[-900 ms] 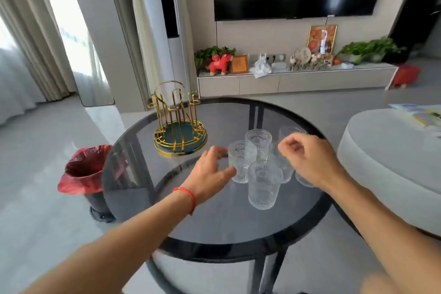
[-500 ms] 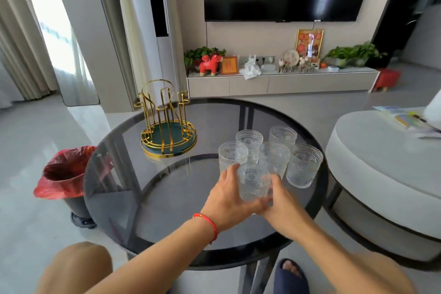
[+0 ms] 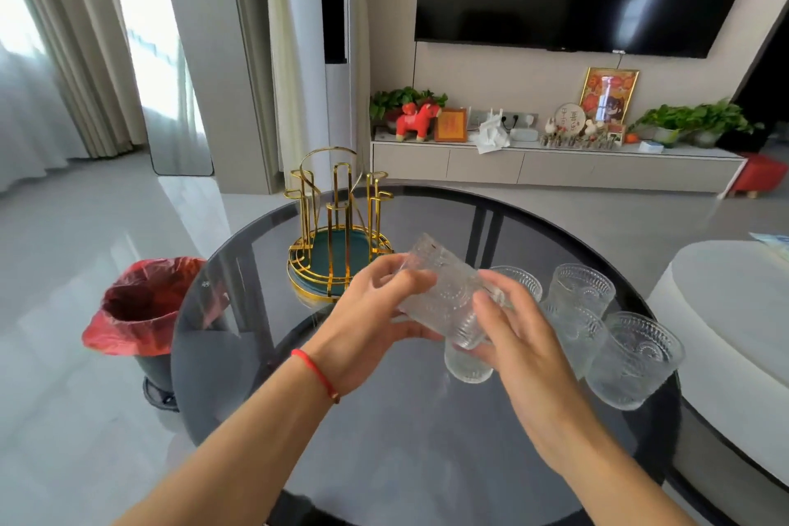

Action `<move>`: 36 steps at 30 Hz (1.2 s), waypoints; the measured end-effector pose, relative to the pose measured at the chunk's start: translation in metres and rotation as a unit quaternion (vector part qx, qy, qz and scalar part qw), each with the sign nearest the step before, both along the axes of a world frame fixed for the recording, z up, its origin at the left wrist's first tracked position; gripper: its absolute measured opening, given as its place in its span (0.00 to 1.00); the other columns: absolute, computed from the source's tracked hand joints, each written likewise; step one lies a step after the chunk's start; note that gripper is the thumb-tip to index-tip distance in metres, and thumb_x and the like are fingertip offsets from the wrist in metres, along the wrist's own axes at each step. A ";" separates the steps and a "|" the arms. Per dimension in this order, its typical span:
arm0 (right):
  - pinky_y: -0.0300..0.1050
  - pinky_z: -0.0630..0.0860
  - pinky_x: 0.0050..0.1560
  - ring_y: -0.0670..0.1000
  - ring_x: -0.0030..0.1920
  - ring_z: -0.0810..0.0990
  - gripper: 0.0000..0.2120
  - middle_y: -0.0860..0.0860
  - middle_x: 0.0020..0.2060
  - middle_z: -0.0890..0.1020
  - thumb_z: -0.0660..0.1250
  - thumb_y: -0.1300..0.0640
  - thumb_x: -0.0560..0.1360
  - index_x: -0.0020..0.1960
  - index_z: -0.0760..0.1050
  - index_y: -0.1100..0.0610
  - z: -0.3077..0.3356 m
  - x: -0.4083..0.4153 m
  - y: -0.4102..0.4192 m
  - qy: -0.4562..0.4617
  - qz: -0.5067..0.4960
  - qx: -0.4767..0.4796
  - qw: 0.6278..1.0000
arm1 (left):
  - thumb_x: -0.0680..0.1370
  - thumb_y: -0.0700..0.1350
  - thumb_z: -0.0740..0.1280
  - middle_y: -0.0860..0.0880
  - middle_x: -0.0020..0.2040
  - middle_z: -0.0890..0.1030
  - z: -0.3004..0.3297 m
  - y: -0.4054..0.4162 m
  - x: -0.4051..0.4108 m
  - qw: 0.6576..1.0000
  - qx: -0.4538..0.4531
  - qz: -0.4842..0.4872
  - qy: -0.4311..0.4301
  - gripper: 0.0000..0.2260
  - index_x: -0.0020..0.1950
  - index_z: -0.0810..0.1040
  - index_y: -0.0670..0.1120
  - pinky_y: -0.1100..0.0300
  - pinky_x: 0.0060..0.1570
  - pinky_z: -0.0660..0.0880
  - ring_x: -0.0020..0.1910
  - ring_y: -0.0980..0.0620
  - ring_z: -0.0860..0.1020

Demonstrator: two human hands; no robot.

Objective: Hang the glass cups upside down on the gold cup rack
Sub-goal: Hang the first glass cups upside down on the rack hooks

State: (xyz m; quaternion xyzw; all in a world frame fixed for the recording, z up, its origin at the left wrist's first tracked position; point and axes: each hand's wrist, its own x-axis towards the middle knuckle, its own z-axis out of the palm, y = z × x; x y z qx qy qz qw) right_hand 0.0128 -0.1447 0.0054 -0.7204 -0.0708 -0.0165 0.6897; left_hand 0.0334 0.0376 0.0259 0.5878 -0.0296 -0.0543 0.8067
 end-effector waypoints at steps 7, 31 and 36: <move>0.58 0.82 0.62 0.52 0.58 0.88 0.30 0.54 0.60 0.87 0.76 0.43 0.73 0.71 0.75 0.53 0.013 0.056 0.043 0.091 0.004 0.075 0.993 | 0.75 0.59 0.69 0.44 0.61 0.82 -0.022 0.033 0.046 0.997 0.063 0.033 -0.027 0.24 0.67 0.77 0.49 0.46 0.56 0.83 0.58 0.48 0.83; 0.57 0.79 0.67 0.57 0.67 0.79 0.38 0.56 0.71 0.79 0.80 0.48 0.70 0.76 0.72 0.58 0.119 0.307 0.152 -0.095 -0.122 -0.132 0.979 | 0.78 0.47 0.64 0.52 0.68 0.75 -0.091 0.070 0.084 0.724 0.660 0.185 -0.075 0.20 0.70 0.74 0.50 0.52 0.67 0.70 0.69 0.48 0.68; 0.59 0.75 0.71 0.57 0.69 0.78 0.38 0.59 0.70 0.80 0.83 0.54 0.69 0.75 0.73 0.60 0.104 0.334 0.168 -0.070 -0.005 -0.211 0.975 | 0.78 0.42 0.62 0.52 0.67 0.77 -0.092 0.070 0.087 0.747 0.632 0.195 -0.075 0.20 0.71 0.73 0.49 0.54 0.64 0.72 0.67 0.49 0.68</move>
